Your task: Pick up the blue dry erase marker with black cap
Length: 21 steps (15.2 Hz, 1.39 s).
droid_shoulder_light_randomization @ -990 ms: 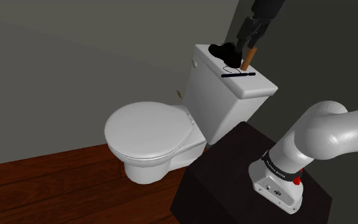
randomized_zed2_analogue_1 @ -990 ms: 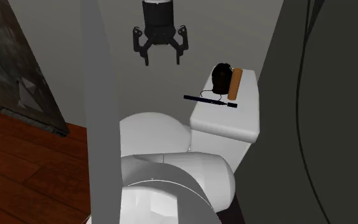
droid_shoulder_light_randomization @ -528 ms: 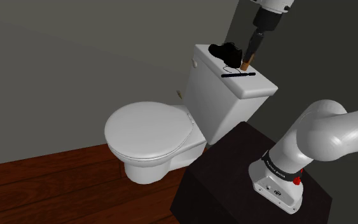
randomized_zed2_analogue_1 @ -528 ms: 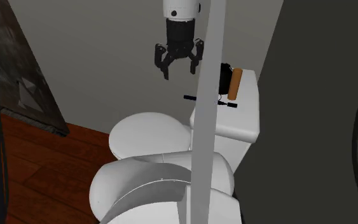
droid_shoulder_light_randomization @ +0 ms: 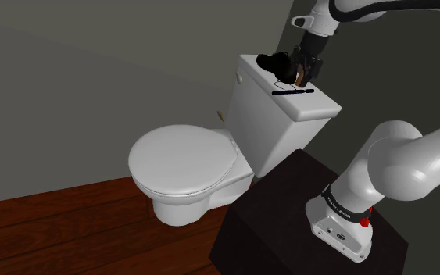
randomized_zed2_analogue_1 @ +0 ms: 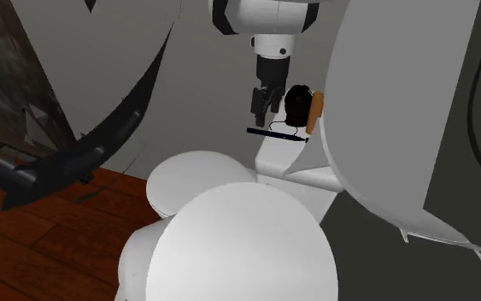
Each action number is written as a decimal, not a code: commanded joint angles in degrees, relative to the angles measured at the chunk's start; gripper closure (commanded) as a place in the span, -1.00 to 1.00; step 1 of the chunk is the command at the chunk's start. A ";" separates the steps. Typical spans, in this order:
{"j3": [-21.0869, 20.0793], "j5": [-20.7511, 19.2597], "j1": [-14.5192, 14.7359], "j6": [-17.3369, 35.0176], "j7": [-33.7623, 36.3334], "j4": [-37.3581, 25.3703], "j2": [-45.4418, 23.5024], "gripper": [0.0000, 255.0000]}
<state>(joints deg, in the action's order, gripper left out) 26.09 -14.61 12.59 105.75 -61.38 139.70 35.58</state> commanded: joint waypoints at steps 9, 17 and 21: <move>6.58 -2.22 2.87 8.67 -12.44 2.88 -6.06 -1.00; 6.84 -2.37 2.77 9.23 -12.60 3.33 -6.14 1.00; 6.52 -2.18 2.80 8.68 -12.47 2.88 -6.08 1.00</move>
<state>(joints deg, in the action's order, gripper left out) 32.64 -16.81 15.45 115.38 -74.09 142.21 29.74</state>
